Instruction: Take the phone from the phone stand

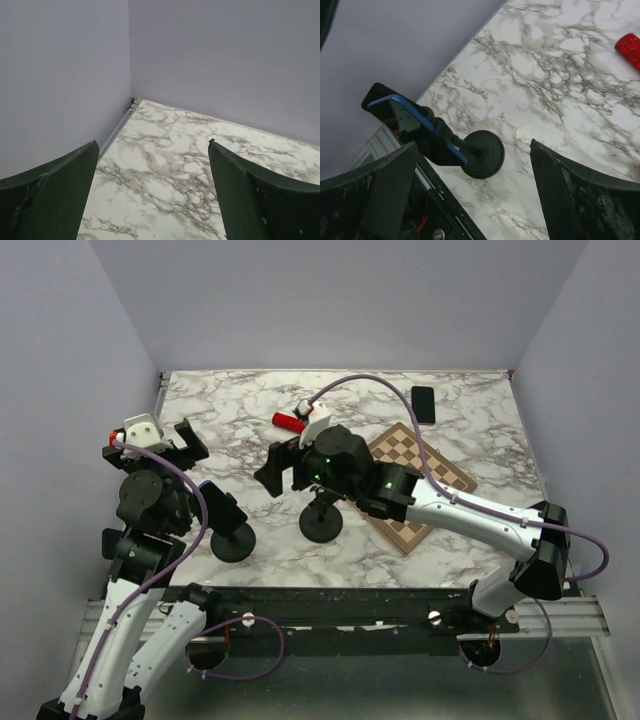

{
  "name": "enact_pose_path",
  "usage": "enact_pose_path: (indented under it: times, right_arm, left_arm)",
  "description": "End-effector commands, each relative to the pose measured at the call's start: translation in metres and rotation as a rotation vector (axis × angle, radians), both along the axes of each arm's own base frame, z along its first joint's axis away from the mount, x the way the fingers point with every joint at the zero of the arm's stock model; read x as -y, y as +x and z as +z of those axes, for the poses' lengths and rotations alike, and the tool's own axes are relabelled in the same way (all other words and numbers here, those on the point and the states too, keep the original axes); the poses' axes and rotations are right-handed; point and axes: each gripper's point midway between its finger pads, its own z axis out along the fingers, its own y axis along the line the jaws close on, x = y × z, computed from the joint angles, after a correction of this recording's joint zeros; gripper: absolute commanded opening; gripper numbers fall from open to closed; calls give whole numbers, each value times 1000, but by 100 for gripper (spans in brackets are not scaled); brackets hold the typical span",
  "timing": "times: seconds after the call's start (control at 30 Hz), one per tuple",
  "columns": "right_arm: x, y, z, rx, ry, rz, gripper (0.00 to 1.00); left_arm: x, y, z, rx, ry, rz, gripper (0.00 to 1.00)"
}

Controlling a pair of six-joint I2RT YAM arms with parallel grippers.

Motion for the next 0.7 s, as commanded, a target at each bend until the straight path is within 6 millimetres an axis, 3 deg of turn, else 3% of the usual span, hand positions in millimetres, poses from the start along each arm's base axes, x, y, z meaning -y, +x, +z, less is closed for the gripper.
enact_pose_path:
  times: [0.0,0.13,0.33,0.67]
  right_arm:
    - [-32,-19,22,73,23,-49,100]
    - [-62,-44,18,98,-6,-8,100]
    - [-93,-63,3,174,-113,-22,100]
    - [-124,-91,-24,259,-202,-4,100]
  left_arm:
    - [-20,-12,1,24,-56,83,98]
    - [-21,-11,2,40,-63,72,99]
    - [-33,-1,-7,-23,-97,124,99]
    - [-60,3,-19,-76,-187,236,99]
